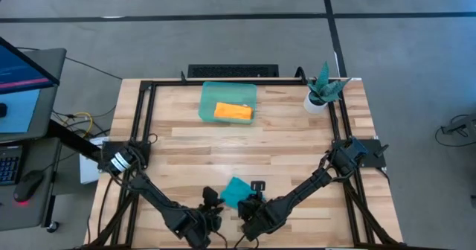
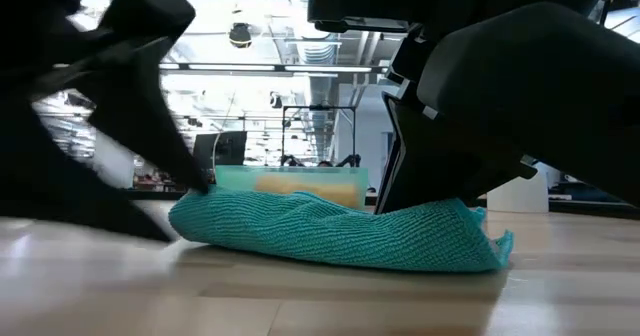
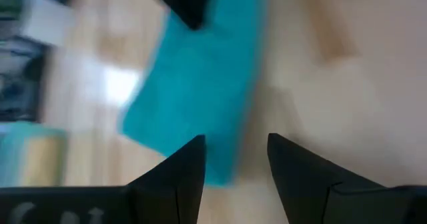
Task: Roll microfiber towels into tight, uniform cylinder then place into a basket
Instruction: Roll the blue microfiber towel
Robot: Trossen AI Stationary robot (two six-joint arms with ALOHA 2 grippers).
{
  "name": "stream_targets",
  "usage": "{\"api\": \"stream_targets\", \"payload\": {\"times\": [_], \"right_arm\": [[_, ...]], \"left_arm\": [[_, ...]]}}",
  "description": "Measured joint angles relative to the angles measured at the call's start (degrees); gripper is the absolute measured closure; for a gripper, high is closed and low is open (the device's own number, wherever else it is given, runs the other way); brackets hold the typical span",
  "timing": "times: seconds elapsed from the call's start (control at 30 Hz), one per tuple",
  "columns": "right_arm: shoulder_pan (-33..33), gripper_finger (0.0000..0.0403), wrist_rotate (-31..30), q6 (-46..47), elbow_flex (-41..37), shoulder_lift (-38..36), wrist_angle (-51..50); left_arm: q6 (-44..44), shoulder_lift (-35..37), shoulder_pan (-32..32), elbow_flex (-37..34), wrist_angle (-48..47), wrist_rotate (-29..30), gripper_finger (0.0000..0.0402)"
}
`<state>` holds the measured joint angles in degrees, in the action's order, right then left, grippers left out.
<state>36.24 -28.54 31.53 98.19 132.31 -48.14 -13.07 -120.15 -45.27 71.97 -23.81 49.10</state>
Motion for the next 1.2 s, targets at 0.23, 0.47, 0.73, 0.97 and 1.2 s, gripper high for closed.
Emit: {"api": "stream_targets", "payload": {"times": [0.23,0.47,0.73,0.97,1.2], "right_arm": [[0.0,0.0340,0.0,0.0,0.0,0.0,0.1],[0.0,0.0340,0.2,0.0,0.0,0.0,0.1],[0.0,0.0340,0.2,-0.1,0.0,0.0,0.2],[0.7,0.0340,0.2,-3.0,-0.1,0.0,0.2],[1.6,0.0340,1.2,-5.0,0.0,0.0,0.2]], "left_arm": [[0.0,-0.7,0.4,0.1,1.8,4.2,0.0246],[1.4,-0.6,3.3,0.1,1.5,-1.6,0.0246],[3.9,-0.6,8.7,0.2,1.0,-8.1,0.0246],[2.7,-0.5,12.0,0.2,0.7,-14.0,0.0305],[-3.8,-0.5,12.0,2.5,-3.5,-20.5,0.0387]]}}
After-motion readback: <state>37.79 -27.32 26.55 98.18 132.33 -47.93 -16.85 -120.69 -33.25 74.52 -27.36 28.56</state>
